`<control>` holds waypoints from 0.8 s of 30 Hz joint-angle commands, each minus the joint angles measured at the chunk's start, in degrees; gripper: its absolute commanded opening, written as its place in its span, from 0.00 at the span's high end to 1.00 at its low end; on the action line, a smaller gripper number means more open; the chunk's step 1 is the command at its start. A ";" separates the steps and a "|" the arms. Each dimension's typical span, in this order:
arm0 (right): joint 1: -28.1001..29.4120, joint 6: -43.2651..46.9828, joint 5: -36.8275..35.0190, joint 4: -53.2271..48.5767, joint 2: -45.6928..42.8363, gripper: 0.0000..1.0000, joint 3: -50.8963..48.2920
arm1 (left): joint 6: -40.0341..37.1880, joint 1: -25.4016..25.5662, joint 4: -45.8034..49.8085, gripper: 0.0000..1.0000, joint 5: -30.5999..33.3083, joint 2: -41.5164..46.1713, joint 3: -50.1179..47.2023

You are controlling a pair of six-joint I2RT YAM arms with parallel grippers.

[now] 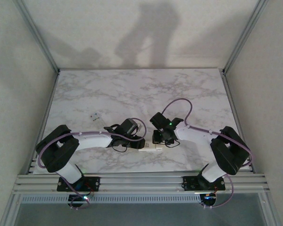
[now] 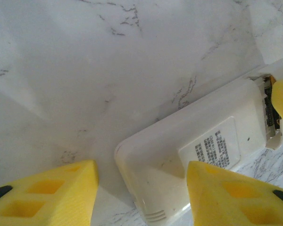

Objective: Load the batteries into the remote control

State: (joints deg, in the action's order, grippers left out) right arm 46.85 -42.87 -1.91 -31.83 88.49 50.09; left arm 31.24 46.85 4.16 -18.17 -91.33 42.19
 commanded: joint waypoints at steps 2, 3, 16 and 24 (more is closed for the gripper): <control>-0.30 -0.71 -0.81 -3.30 1.57 0.59 1.67 | 0.00 0.85 0.51 0.47 1.36 0.18 -1.19; -0.35 -0.67 -0.81 -3.56 1.94 0.59 1.90 | -0.12 0.87 0.50 0.47 1.41 0.10 -1.08; -0.33 -2.36 1.69 -3.04 3.40 0.48 3.14 | -0.22 0.84 0.66 0.47 1.65 0.14 -1.28; -0.36 -3.45 1.68 -4.59 -1.92 0.41 2.69 | 0.04 0.83 0.17 0.47 1.27 0.35 -1.61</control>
State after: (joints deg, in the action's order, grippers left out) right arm 46.52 -44.86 -1.21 -35.09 89.71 51.75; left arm 31.22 47.07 3.99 -17.76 -91.22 41.95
